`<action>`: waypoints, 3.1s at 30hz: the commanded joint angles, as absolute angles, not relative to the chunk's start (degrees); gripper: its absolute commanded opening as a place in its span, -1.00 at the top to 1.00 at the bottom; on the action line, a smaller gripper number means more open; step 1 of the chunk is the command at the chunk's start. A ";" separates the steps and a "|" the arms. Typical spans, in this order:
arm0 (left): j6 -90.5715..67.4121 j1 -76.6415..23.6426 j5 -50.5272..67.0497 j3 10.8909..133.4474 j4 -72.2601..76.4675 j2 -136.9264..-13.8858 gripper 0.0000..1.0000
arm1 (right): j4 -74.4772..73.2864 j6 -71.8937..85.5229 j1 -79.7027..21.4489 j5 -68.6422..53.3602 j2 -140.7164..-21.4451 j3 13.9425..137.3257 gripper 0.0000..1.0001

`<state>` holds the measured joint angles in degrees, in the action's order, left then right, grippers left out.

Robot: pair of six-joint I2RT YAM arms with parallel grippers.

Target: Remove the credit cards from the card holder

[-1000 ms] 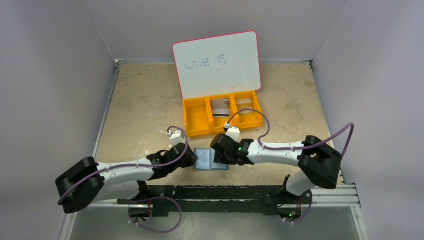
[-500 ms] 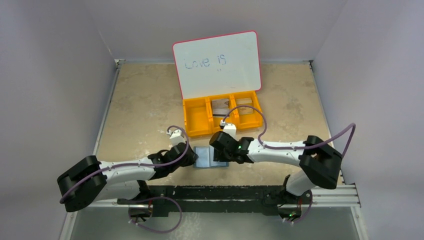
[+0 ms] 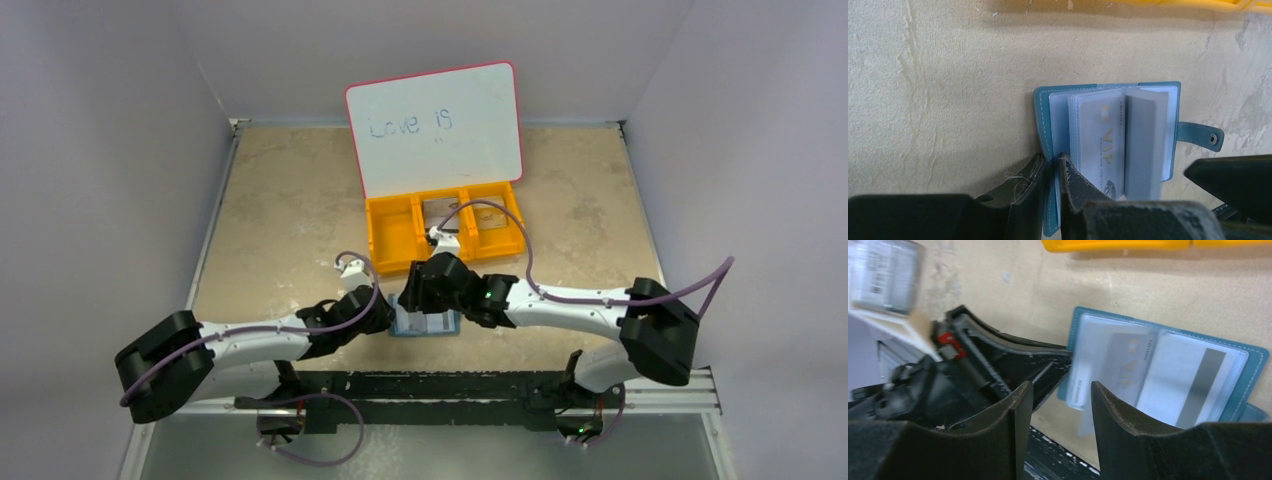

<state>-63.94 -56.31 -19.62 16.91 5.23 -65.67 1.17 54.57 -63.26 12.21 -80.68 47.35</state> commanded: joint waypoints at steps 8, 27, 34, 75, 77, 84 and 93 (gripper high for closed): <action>-64.11 -56.59 -20.95 17.13 1.69 -60.32 0.70 | 4.23 50.22 -63.47 10.51 -75.85 48.03 0.00; -63.65 -56.59 -24.03 20.65 -6.30 -59.27 0.24 | 1.41 61.05 -60.58 10.82 -81.35 42.01 -0.07; -61.93 -56.56 -24.89 20.59 -5.27 -51.60 0.09 | 11.94 62.03 -57.11 3.92 -80.07 35.56 -0.04; -62.11 -56.75 -17.89 17.99 3.88 -69.44 0.84 | 31.22 69.85 -51.45 -5.23 -83.87 22.47 0.83; -62.40 -56.73 -18.44 17.85 3.53 -69.15 0.86 | 30.98 69.93 -51.42 -4.94 -83.32 22.21 1.00; -62.57 -56.78 -19.39 17.76 3.15 -69.27 0.97 | 26.91 68.81 -51.43 -4.23 -81.58 23.20 1.00; -63.07 -56.72 -20.55 18.03 2.98 -68.82 1.00 | 19.34 67.83 -51.45 0.81 -73.62 22.55 1.00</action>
<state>-62.67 -56.38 -19.33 18.55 5.76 -68.51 23.70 69.19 -51.59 -3.27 -77.08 22.85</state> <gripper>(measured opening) 0.019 0.008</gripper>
